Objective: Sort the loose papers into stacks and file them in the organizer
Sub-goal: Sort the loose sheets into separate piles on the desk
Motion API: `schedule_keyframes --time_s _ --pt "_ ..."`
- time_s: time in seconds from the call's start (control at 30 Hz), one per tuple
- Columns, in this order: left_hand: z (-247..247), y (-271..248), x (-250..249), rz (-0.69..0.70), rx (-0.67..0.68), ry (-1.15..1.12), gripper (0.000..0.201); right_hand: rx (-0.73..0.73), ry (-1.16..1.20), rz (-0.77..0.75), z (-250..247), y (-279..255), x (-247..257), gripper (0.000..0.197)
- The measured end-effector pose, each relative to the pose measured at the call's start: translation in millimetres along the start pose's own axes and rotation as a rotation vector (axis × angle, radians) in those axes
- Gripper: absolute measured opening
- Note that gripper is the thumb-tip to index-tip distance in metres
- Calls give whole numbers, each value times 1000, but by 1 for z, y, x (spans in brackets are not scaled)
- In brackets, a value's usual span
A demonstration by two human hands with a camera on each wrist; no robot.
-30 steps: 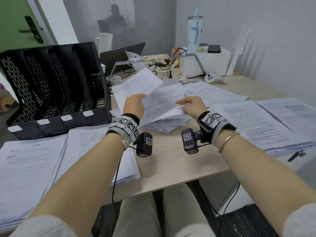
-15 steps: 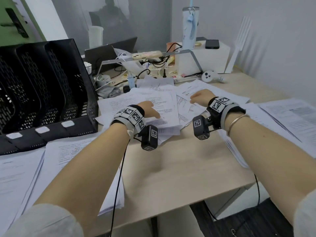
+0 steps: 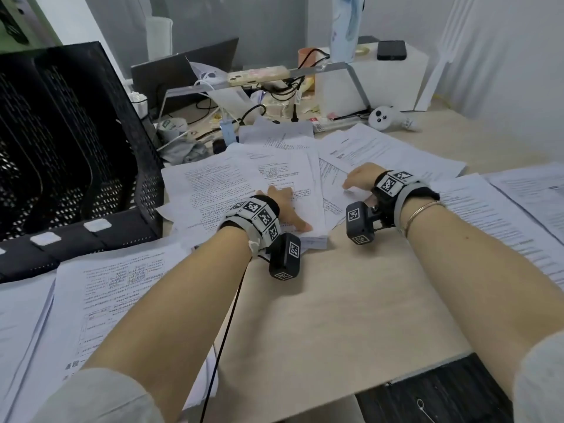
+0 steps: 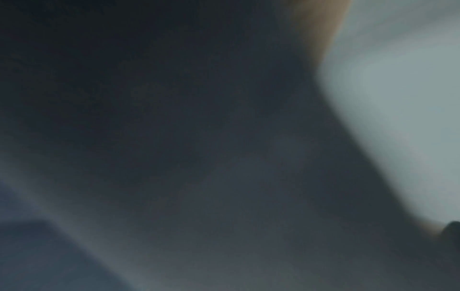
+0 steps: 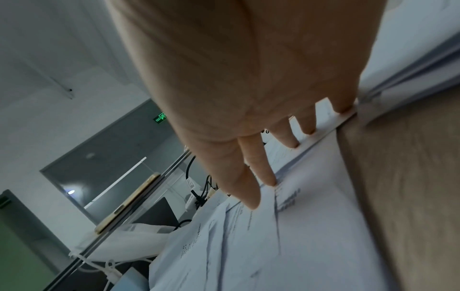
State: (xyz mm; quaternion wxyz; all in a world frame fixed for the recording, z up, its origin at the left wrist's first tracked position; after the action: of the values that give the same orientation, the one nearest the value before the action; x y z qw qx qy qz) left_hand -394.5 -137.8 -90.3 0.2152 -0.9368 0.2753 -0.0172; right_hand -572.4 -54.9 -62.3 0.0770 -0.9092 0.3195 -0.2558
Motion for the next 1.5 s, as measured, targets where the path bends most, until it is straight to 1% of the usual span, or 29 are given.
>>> schedule_keyframes --time_s 0.13,0.23,0.3,0.33,0.4,0.47,0.53,0.63,0.7,0.77,0.83,0.9,0.97,1.0,1.07,1.13,1.17,1.23,1.33,1.4,1.5 --pt "4 3 2 18 -22 -22 110 -18 -10 51 2 2 -1 35" --pt "5 3 4 25 -20 -45 111 -50 -1 77 3 0 -7 50" --pt "4 2 4 26 -24 -55 110 -82 60 57 -1 -2 -9 55" --pt "3 0 3 27 -29 -58 109 -95 124 28 -5 -5 -6 56" --pt "3 -4 2 19 -36 -77 107 -157 211 -87 -13 -14 3 62" --pt "2 -7 2 16 -52 -125 106 -200 230 -205 -21 -27 14 69" --pt "-2 -12 0 47 -112 -223 108 -212 240 -297 -25 -41 26 70" --pt "-16 -30 -8 179 -195 -432 107 -201 404 -416 -27 -64 46 68" --pt "-25 -48 -14 262 -187 -576 100 -170 518 -464 -25 -81 61 68" --pt "-28 -58 -14 295 -186 -673 97 -142 556 -491 -21 -93 73 73" --pt "-28 -65 -9 295 -233 -758 88 -111 605 -531 -17 -105 83 76" --pt "-28 -75 -3 270 -308 -839 68 -90 662 -560 -14 -118 90 75" --pt "-31 -85 5 226 -385 -937 49 -74 665 -606 -13 -130 94 70" --pt "-33 -92 9 194 -404 -1010 43 -84 637 -643 -12 -135 96 66" --pt "-34 -99 21 130 -429 -1161 37 -160 554 -718 -15 -144 96 53" --pt "-35 -103 35 65 -452 -1235 34 -249 530 -751 -19 -150 92 46" --pt "-34 -105 42 40 -464 -1265 32 -276 546 -737 -21 -153 90 46" --pt "-32 -112 50 -9 -460 -1321 29 -309 577 -688 -25 -157 83 55" --pt "-24 -119 52 -73 -446 -1320 39 -308 585 -602 -30 -159 70 72" --pt "-19 -122 49 -85 -449 -1340 39 -290 552 -554 -29 -161 61 74" --pt "-14 -125 37 -90 -439 -1351 37 -276 475 -514 -24 -166 44 72"
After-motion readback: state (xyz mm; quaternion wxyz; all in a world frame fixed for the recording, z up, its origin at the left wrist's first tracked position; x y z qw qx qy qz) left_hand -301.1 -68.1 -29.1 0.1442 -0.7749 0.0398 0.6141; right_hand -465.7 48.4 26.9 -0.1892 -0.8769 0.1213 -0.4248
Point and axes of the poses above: each hand's wrist, its own y-axis towards the middle knuckle, its own z-axis out of the palm, x = y × z, the point moved 4 cm from there along y, towards the middle knuckle, and after that the axes turned 3 degrees about -z, right-handed, at the moved point
